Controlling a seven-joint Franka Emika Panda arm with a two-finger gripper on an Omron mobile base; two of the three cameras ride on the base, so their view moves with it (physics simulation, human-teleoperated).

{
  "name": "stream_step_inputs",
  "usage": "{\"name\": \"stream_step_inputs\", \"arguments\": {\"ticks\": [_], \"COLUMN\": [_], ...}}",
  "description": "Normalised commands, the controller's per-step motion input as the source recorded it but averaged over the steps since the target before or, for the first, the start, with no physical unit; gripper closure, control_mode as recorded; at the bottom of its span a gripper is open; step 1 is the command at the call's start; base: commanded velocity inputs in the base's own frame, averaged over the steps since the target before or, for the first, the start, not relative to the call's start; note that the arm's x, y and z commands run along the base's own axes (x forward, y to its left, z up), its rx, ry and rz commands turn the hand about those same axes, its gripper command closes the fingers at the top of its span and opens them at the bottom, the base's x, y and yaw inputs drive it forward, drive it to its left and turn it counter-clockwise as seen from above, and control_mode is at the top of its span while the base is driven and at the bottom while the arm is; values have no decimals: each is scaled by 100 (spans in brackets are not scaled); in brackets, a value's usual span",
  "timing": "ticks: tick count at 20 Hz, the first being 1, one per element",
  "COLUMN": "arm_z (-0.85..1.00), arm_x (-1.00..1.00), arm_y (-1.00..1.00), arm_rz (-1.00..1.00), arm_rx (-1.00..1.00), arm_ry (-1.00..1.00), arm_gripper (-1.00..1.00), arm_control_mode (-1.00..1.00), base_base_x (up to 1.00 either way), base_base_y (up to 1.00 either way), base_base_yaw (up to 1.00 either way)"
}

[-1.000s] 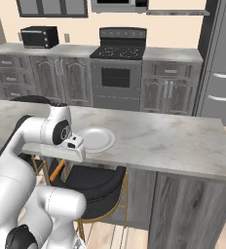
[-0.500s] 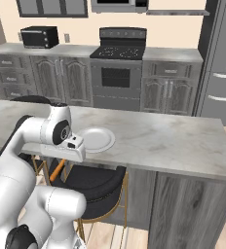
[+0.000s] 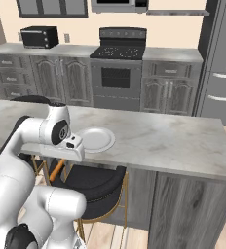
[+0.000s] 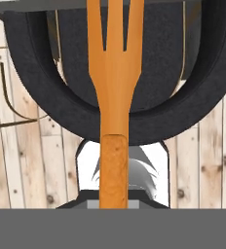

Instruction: Take the fork and place it on the left side of the plate. Then take the spoon and place it on the right side of the plate. Make sure they're directly next to the plate.

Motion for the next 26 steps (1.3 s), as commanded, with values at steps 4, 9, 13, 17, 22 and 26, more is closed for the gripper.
{"name": "stream_step_inputs", "arguments": {"ticks": [4,9,13,17,22,26], "arm_z": [2,9,11,8,4,0], "arm_x": [54,51,49,51,55,54], "arm_y": [48,46,33,29,21,8], "arm_rz": [0,0,0,0,0,0], "arm_rx": [-3,-3,-7,-4,0,1], "arm_ry": [3,5,-5,-11,-5,-3], "arm_gripper": [100,100,100,100,100,100], "arm_control_mode": [-100,-100,-100,-100,-100,-100], "base_base_x": [0,0,0,0,0,0], "base_base_y": [0,0,0,0,0,0], "base_base_yaw": [0,0,0,0,0,0]}}
